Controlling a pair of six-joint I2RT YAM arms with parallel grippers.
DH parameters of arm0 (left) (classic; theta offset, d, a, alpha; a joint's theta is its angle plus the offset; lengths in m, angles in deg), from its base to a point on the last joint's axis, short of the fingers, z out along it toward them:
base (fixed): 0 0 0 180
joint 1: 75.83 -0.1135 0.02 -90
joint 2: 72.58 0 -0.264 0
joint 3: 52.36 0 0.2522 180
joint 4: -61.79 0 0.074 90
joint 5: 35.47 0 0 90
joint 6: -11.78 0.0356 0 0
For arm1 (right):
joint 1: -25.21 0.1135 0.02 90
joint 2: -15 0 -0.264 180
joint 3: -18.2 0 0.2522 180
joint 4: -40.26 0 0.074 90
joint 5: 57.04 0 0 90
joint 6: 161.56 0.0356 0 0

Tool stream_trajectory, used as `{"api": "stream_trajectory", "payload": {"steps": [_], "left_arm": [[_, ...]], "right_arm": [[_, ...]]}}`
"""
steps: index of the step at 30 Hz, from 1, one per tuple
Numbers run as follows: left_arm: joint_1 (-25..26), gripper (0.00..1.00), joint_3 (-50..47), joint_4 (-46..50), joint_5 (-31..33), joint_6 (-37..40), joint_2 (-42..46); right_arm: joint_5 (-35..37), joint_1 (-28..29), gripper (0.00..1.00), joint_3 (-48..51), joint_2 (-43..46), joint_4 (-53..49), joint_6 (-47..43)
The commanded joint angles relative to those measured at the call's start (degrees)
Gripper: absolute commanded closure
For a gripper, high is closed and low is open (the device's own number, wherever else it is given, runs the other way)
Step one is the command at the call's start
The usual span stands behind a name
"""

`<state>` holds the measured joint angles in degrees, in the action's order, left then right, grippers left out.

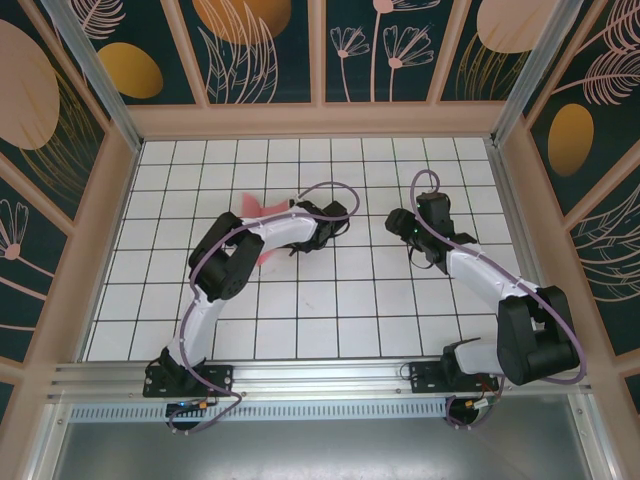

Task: Fold a paper plane with a square sheet of paper (pick it up from the middle)
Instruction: Turn over the paper at the center of the table.

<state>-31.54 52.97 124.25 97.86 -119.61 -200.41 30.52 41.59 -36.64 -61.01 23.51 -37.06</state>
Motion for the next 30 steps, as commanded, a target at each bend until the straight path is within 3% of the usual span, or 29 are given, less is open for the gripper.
{"api": "stream_trajectory", "payload": {"steps": [1,6,9,13,18,25,30], "left_arm": [[0.3,0.86,0.74,-2.81,-3.15,1.12,-0.09],[0.36,0.75,0.24,-4.61,-8.02,1.58,1.98],[0.35,0.65,-2.18,-8.82,-15.44,2.39,7.78],[0.34,0.5,-6.59,-16.68,-25.38,3.08,16.79],[-0.88,0.39,-11.15,-22.34,-31.66,2.51,24.81],[-10.15,0.31,-26.19,-35.05,-41.92,-2.84,36.86],[-16.34,0.32,-34.68,-41.8,-47.43,-5.05,38.65]], "right_arm": [[0.15,-0.67,0.38,0.97,1.64,0.27,0.89],[-0.19,-0.91,0.38,0.91,1.83,0.33,1.05],[-1.5,-0.9,0.37,1.1,1.83,0.56,1.0],[-6.37,-0.86,0.37,1.35,0.59,2.19,0.83],[-14.61,1.1,0.34,0.86,-2.56,5.57,0.74],[-20.53,11.79,0.28,-4.11,-11.58,10.65,4.17],[-21.36,17.7,0.29,-10.2,-19.56,11.34,6.29]]}}
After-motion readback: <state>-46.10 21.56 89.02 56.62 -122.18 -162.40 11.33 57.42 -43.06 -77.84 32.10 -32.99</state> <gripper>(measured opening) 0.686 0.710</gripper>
